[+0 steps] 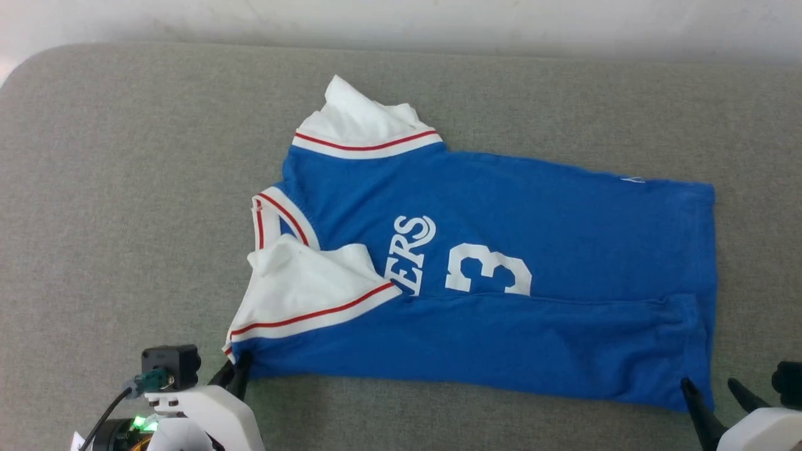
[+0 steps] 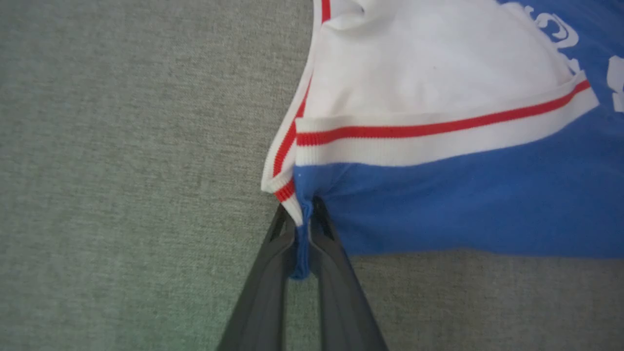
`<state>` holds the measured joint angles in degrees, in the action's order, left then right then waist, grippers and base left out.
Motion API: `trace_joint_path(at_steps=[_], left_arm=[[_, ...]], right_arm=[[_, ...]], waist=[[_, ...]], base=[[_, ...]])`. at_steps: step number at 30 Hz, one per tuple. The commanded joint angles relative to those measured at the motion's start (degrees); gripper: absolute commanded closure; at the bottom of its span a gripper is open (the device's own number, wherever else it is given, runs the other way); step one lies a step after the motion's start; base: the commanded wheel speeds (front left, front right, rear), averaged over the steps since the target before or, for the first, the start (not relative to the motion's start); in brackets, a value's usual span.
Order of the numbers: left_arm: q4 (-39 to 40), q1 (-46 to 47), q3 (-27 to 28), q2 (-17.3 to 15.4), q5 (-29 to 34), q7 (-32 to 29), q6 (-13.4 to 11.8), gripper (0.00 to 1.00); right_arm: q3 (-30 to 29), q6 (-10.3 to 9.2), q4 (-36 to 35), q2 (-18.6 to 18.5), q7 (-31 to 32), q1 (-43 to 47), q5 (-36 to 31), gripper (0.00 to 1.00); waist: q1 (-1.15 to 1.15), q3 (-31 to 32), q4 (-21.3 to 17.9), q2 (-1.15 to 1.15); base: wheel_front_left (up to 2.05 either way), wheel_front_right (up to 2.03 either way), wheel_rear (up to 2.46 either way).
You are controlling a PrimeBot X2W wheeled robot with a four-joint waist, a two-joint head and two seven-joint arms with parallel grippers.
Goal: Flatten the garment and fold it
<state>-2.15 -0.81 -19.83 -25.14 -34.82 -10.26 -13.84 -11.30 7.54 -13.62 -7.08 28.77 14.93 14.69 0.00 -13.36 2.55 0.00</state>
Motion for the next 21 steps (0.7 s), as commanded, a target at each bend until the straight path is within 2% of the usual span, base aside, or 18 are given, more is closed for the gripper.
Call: trace_joint_path(at_steps=[1,8,9,10,11,17,21], left_arm=[[-0.19,-0.27,-0.13,0.15,-0.32,-0.47,-0.51,1.00],[0.16,0.59,-0.37,0.01,-0.21,-0.79,-0.66,1.00],[0.21,0.70,-0.41,-0.02,-0.19,-0.84,-0.70,1.00],[0.25,0.79,-0.44,-0.04,-0.16,-0.89,-0.74,1.00],[0.29,0.88,-0.47,-0.06,-0.14,-0.93,-0.78,1.00],[0.55,0.78,-0.52,0.03,-0.44,-0.89,-0.94,1.00],[2.94,-0.68,1.68,0.37,-2.83,0.28,-1.11,1.00]], right_arm=[[-0.22,-0.05,0.64,0.14,0.30,0.39,0.06,0.00],[-0.05,-0.05,5.17,0.49,2.39,-0.54,0.38,0.00],[0.08,-0.05,5.74,0.55,2.51,-0.83,0.53,0.20],[0.09,-0.05,6.27,0.67,2.53,-1.18,0.70,0.65],[0.13,-0.05,6.76,0.74,2.45,-1.57,0.77,1.00],[0.44,-0.05,8.39,-0.30,1.01,-3.63,1.06,1.00],[-0.47,-0.05,7.34,-1.52,1.10,-4.47,2.52,1.00]], waist=[[0.00,-0.36,0.27,0.00],[0.00,-0.97,0.42,0.00],[0.00,-1.03,0.42,0.00],[0.00,-1.08,0.40,0.00],[0.00,-1.12,0.39,0.00],[0.00,-0.90,0.30,0.00],[0.00,0.28,-0.14,0.00]], base=[[0.00,0.00,0.00],[0.00,0.00,0.00],[0.00,0.00,0.00],[0.00,0.00,0.00],[0.00,0.00,0.00],[0.00,0.00,0.00],[0.00,0.00,0.00]])
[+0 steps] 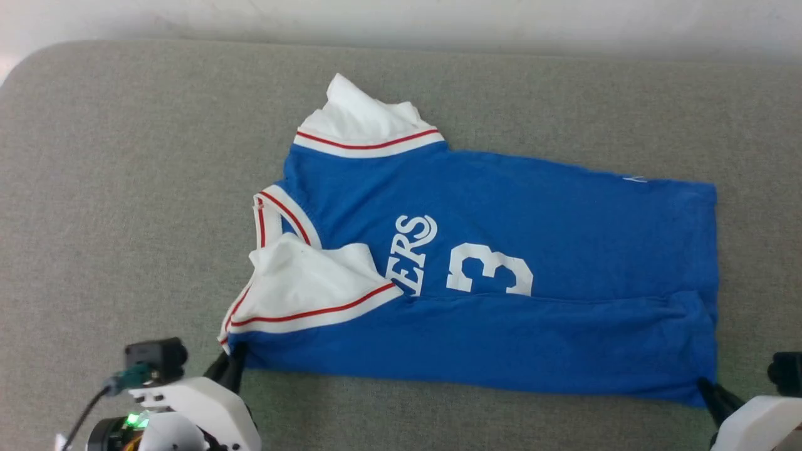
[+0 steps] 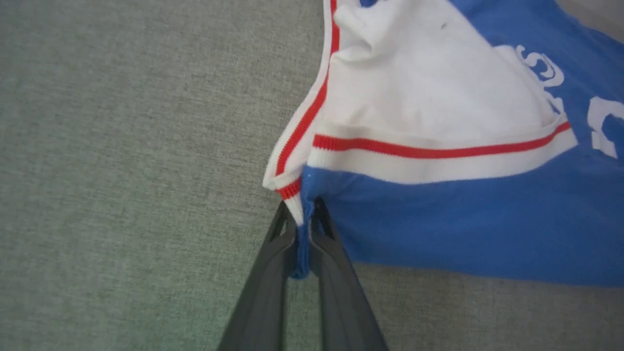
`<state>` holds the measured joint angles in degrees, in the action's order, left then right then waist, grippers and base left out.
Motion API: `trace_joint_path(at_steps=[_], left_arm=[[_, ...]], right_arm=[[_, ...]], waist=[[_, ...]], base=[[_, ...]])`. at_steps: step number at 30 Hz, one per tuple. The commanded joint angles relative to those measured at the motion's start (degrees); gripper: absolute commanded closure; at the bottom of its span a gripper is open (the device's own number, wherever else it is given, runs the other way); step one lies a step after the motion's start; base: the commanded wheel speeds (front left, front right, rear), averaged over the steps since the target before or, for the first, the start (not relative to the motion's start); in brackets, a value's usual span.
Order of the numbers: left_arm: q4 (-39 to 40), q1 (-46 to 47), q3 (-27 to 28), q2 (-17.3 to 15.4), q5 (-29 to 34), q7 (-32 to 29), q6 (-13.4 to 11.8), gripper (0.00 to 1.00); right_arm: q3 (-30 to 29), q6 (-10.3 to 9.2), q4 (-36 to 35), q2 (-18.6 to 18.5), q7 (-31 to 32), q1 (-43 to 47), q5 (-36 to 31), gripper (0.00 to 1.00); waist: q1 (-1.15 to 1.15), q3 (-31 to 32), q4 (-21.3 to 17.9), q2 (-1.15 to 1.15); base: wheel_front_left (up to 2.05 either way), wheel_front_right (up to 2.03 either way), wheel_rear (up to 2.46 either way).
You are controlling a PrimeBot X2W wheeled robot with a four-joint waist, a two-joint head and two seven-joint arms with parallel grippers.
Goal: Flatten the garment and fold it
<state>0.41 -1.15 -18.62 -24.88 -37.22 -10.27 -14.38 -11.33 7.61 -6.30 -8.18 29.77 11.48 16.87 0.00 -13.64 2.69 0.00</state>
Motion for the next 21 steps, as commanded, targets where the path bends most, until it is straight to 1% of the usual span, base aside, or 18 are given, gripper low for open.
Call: trace_joint_path(at_steps=[1,5,9,12,14,17,21], left_arm=[[1.48,-0.98,1.37,0.20,-1.33,0.58,-0.78,1.00],[7.99,-4.56,4.61,-0.44,-4.88,-0.10,-1.61,1.00],[15.11,-9.31,6.84,-2.63,-6.90,-2.61,-3.12,1.00],[19.54,-13.23,7.61,-4.29,-7.76,-5.46,-4.97,1.00],[21.78,-15.67,7.35,-4.54,-8.63,-7.08,-5.77,1.00],[23.18,-18.82,6.95,-4.14,-9.91,-8.28,-6.63,1.00],[22.26,-21.43,6.45,-3.17,-10.49,-8.19,-7.46,1.00]], right_arm=[[-0.87,-0.12,-0.55,-0.78,0.55,-1.09,0.68,1.00],[-3.19,-0.12,-3.62,-2.28,2.64,-1.03,1.69,1.00],[-5.07,-0.12,-7.46,-3.20,4.86,-0.19,2.68,1.00],[-6.00,-0.12,-10.05,-3.02,6.50,1.04,3.24,1.00],[-6.63,-0.12,-11.24,-2.36,7.36,2.33,3.36,1.00],[-7.21,-0.12,-12.16,-0.74,8.73,4.85,3.57,1.00],[-7.47,-0.12,-12.04,0.81,10.03,8.16,3.44,1.00]], waist=[[0.00,0.94,-0.39,0.00],[0.00,2.68,-0.72,0.00],[0.00,4.23,-0.75,0.00],[0.00,4.86,-0.81,0.00],[0.00,5.03,-0.79,0.00],[0.00,4.95,-0.70,0.00],[0.00,4.70,-0.58,0.00]], base=[[0.00,0.00,0.00],[0.00,0.00,0.00],[0.00,0.00,0.00],[0.00,0.00,0.00],[0.00,0.00,0.00],[0.00,0.00,0.00],[0.00,0.00,0.00]])
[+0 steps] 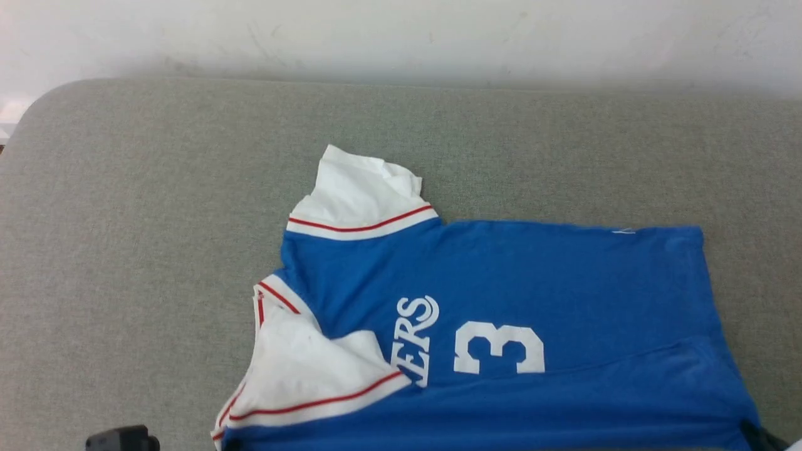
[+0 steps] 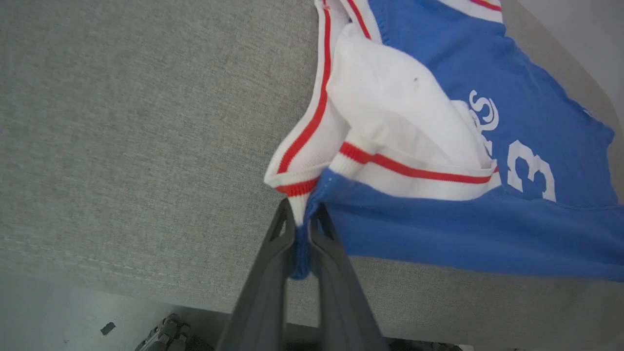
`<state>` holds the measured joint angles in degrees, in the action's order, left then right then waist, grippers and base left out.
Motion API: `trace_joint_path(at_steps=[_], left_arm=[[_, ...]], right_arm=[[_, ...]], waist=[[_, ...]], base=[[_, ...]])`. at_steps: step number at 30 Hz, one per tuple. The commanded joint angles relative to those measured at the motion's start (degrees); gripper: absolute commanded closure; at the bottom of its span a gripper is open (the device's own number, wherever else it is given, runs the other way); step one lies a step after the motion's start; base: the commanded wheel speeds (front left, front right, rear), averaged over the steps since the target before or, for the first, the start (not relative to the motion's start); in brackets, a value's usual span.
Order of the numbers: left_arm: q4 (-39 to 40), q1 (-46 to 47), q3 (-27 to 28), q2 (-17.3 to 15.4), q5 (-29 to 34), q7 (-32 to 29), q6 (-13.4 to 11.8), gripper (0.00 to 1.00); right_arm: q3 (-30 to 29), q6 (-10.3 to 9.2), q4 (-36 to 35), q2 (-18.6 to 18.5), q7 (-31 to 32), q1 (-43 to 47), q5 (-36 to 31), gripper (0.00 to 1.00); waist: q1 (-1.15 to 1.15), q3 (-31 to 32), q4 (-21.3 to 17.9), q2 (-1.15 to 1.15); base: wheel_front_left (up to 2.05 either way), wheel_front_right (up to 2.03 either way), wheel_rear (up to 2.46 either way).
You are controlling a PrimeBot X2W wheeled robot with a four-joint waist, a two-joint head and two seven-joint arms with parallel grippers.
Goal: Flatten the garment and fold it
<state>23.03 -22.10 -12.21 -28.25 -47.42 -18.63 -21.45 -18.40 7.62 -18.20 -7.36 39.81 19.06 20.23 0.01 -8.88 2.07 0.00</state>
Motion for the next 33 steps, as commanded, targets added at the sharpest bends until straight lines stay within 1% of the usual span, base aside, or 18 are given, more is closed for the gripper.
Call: trace_joint_path(at_steps=[1,2,4,9,10,11,12,13,14,15,16,17,21,24,27,29,31,33], left_arm=[[-0.36,-0.49,0.05,0.20,-0.28,0.17,-0.38,1.00],[-1.55,-0.78,-0.34,0.91,-0.59,0.53,-0.21,1.00],[-3.55,-0.27,-1.00,1.22,-0.15,0.98,0.18,1.00],[-9.52,3.07,-2.05,3.82,-0.92,2.82,2.21,1.00],[-9.52,3.07,-2.05,3.82,-0.92,2.82,2.21,1.00],[-10.82,3.70,-2.23,4.25,-1.07,3.21,2.73,0.93],[-12.11,4.32,-2.27,4.84,-1.42,3.65,3.23,0.79],[-13.36,4.86,-2.30,5.31,-1.70,4.03,3.67,0.58],[-14.54,5.33,-2.39,5.61,-1.85,4.35,4.14,0.45],[-15.58,5.71,-2.46,5.82,-1.97,4.60,4.55,0.27],[-16.45,6.00,-2.49,5.99,-2.09,4.81,4.85,0.13],[-17.07,6.17,-2.40,6.20,-2.34,5.04,5.11,0.00],[-16.77,5.56,-0.29,6.60,-3.46,7.28,5.56,0.00],[-13.69,4.83,3.33,5.98,-3.31,11.33,5.75,0.00],[-9.04,6.23,6.93,4.01,0.51,17.74,5.91,0.00],[-5.84,8.70,8.28,2.50,3.71,20.93,5.84,0.00],[-2.99,12.45,9.06,1.29,6.33,22.57,5.34,0.00],[-0.81,17.36,8.80,-0.77,9.35,22.39,5.06,0.00]], right_arm=[[-0.41,-0.13,-0.14,-0.01,-0.01,0.58,0.07,1.00],[-0.24,-0.13,0.59,0.55,-0.38,1.47,0.02,1.00],[0.47,-0.13,1.68,0.45,-1.02,1.86,-0.55,1.00],[2.95,-0.13,5.75,0.66,-4.12,0.38,-0.40,1.00],[2.95,-0.13,5.75,0.66,-4.12,0.38,-0.40,1.00],[3.41,-0.13,6.58,0.53,-4.62,0.00,-0.35,1.00],[3.79,-0.13,7.42,0.37,-5.07,-0.35,-0.38,1.00],[4.14,-0.13,8.16,0.18,-5.53,-0.72,-0.42,1.00],[4.43,-0.13,8.82,0.01,-6.05,-1.09,-0.38,0.84],[4.70,-0.13,9.38,-0.21,-6.54,-1.38,-0.35,0.50],[4.97,-0.13,9.82,-0.48,-6.96,-1.65,-0.36,0.00],[5.12,-0.13,10.05,-0.71,-7.37,-1.92,-0.24,0.00],[4.95,-0.13,9.49,-2.03,-8.81,-2.12,0.45,0.00],[4.31,-0.13,7.18,-2.77,-11.31,-2.69,0.67,0.00],[2.50,-0.13,4.19,-2.27,-15.73,-4.57,-0.34,0.00],[1.87,-0.13,2.06,-1.76,-18.63,-6.09,-1.40,0.00],[1.89,-0.13,0.62,-1.34,-21.10,-7.99,-2.48,0.00],[2.68,-0.13,-0.38,-1.05,-22.73,-9.90,-3.21,0.00]], waist=[[-0.01,-0.06,0.04,0.00],[-0.01,-0.06,0.06,0.00],[-0.01,-0.04,0.13,0.00],[-0.01,0.33,0.13,0.00],[-0.01,0.33,0.13,0.00],[-0.01,0.43,0.08,0.00],[-0.01,0.56,0.07,0.00],[-0.01,0.67,0.04,0.00],[-0.01,0.75,0.00,0.00],[-0.01,0.85,-0.06,0.00],[-0.01,0.96,-0.15,0.00],[-0.01,1.04,-0.25,0.00],[-0.01,1.31,-0.64,0.00],[-0.01,1.18,-0.99,0.00],[-0.01,0.36,-1.18,0.00],[-0.01,-0.69,-1.22,0.00],[-0.01,-2.20,-1.33,0.00],[-0.01,-4.11,-1.54,0.00]], base=[[0.00,0.00,0.00],[0.00,0.00,0.00],[0.00,0.00,0.00],[0.00,0.00,0.00],[0.00,0.00,0.00],[0.00,0.00,0.00],[0.00,0.00,0.00],[0.00,0.00,0.00],[0.00,0.00,0.00],[0.00,0.00,0.00],[0.00,0.00,0.00],[0.00,0.00,0.00],[0.00,0.00,0.00],[0.00,0.00,0.00],[0.00,0.00,0.00],[0.00,0.00,0.00],[0.00,0.00,0.00],[0.00,0.00,0.00]])
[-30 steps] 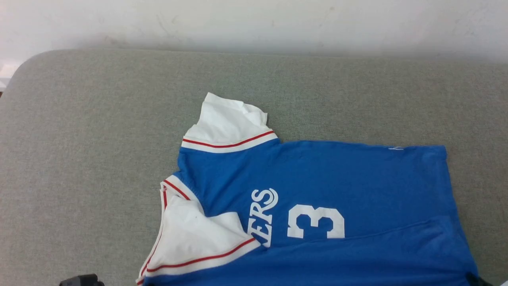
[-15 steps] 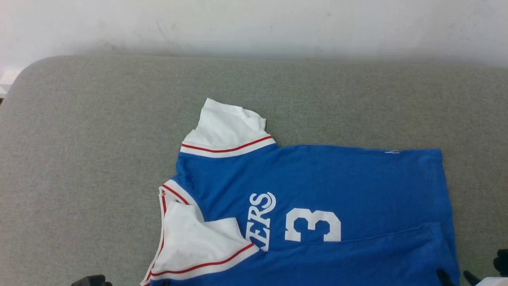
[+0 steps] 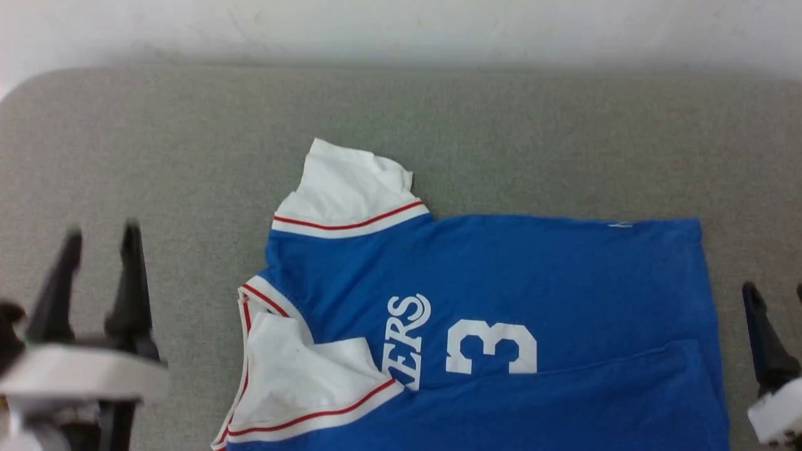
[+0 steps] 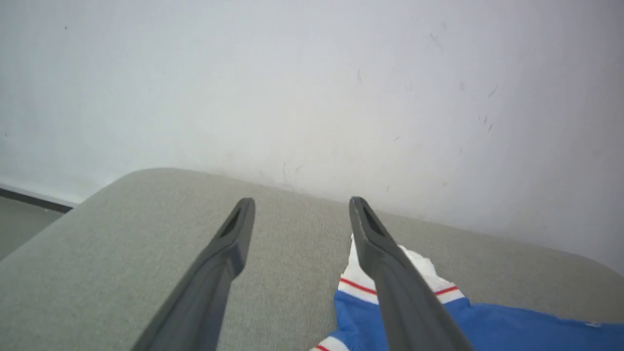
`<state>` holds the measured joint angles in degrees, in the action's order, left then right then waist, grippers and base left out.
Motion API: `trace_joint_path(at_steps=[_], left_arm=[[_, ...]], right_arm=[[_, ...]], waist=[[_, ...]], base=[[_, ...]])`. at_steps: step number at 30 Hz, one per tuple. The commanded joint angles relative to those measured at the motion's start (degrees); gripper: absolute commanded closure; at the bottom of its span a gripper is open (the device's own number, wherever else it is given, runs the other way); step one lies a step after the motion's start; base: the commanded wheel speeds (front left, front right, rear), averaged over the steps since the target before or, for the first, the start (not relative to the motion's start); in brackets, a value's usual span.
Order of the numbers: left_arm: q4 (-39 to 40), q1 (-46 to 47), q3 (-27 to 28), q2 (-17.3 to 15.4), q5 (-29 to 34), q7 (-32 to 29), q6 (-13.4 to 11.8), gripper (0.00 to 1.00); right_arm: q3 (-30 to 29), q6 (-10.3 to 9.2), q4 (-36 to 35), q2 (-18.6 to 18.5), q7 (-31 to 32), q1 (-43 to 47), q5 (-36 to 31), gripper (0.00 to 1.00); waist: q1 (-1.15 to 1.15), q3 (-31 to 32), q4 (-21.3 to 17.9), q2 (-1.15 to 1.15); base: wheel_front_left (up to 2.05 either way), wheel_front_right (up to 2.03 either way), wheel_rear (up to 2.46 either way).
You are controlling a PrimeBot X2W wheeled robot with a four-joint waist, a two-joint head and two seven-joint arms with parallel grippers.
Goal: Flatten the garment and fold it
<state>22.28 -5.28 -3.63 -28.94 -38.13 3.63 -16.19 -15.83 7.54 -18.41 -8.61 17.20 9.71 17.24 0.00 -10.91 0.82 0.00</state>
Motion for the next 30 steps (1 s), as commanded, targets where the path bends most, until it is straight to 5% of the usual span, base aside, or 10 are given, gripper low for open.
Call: trace_joint_path(at_steps=[1,8,16,23,30], left_arm=[[0.96,3.51,-0.12,-0.95,1.19,-0.47,-0.26,0.00],[-2.65,27.48,-7.98,-7.51,7.64,-12.70,3.75,0.00],[-15.09,49.75,-16.44,-7.55,8.20,-26.11,11.76,0.00],[-25.66,56.29,-20.53,-5.62,5.11,-35.05,15.76,0.00],[-30.50,55.76,-21.30,-6.20,2.10,-41.67,15.80,0.00]], right_arm=[[0.54,-0.05,-0.64,0.39,-0.83,-1.55,-0.44,0.00],[4.37,-0.05,-0.89,0.26,-2.59,-6.99,-1.54,0.00],[7.18,-0.05,0.23,-0.64,-3.76,-11.20,-1.32,0.00],[8.77,-0.05,1.49,-1.28,-3.54,-13.08,-0.91,0.00],[9.19,-0.05,1.75,-1.61,-3.24,-13.77,-0.78,0.00]], waist=[[0.00,-3.30,-0.44,0.00],[0.00,-11.17,-2.06,0.00],[0.00,-18.90,-4.19,0.00],[0.00,-21.60,-5.79,0.00],[0.00,-23.18,-7.27,0.00]], base=[[0.00,0.00,0.00],[0.00,0.00,0.00],[0.00,0.00,0.00],[0.00,0.00,0.00],[0.00,0.00,0.00]])
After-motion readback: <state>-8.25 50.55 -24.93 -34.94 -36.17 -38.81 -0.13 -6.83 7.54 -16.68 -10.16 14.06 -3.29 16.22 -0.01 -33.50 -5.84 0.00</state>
